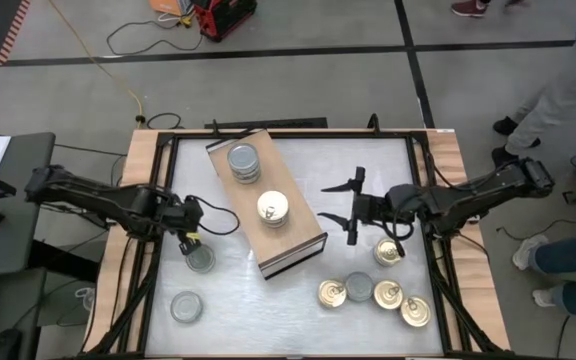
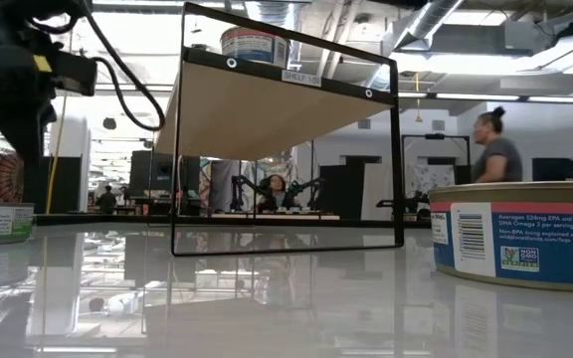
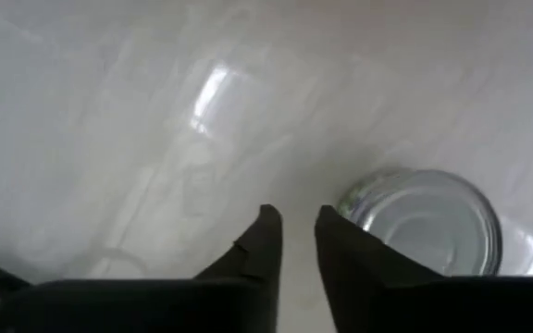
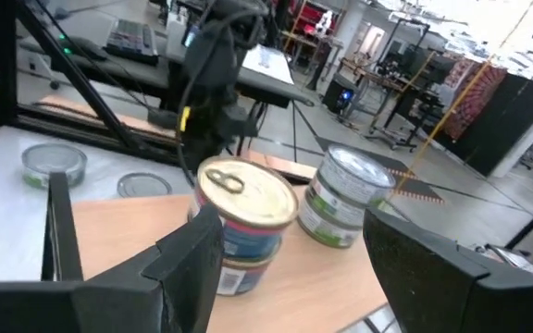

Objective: Stack canned seafood by type on shelf
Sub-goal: Stack the green tuna can on top of the other green tuna can on the shelf

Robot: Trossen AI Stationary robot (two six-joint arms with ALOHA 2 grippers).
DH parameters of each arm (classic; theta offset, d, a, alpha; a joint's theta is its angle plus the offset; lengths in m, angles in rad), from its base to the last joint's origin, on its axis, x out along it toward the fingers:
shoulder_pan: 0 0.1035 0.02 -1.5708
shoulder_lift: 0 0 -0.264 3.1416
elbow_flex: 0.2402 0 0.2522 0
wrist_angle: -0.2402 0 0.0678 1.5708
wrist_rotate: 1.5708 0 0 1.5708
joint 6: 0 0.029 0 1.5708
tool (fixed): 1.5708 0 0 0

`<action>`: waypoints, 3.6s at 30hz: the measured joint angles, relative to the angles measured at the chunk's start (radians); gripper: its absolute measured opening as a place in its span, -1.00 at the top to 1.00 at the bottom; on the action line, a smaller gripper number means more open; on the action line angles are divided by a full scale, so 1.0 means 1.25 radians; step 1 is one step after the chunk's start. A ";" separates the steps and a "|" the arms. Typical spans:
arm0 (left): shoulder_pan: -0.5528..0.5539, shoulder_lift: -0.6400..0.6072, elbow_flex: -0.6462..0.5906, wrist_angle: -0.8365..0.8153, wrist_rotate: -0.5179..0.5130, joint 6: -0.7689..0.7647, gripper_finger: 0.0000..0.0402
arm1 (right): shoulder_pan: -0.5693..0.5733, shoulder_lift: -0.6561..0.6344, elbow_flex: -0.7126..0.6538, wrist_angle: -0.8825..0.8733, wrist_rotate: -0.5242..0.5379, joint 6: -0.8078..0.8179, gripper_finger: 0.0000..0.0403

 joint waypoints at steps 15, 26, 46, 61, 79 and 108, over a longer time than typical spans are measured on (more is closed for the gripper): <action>0.000 -0.052 -0.133 0.192 0.133 -0.018 0.27 | -0.014 0.017 0.000 0.006 0.000 -0.007 -0.44; -0.001 -0.049 -0.182 0.237 0.144 -0.008 0.46 | -0.013 0.016 0.000 0.007 0.000 -0.014 -0.44; -0.001 -0.060 -0.206 0.191 0.140 -0.069 1.00 | -0.012 0.017 0.000 0.007 0.000 -0.006 -0.44; -0.001 -0.062 -0.208 0.088 0.131 -0.110 1.00 | -0.013 0.017 0.000 0.012 -0.026 0.001 -0.44; 0.020 -0.060 -0.192 0.039 0.023 -0.128 1.00 | -0.007 0.017 0.000 0.026 -0.044 0.003 -0.44; -0.243 0.136 0.026 0.123 -0.066 0.071 0.68 | -0.010 0.017 0.000 -0.006 -0.044 0.044 -0.44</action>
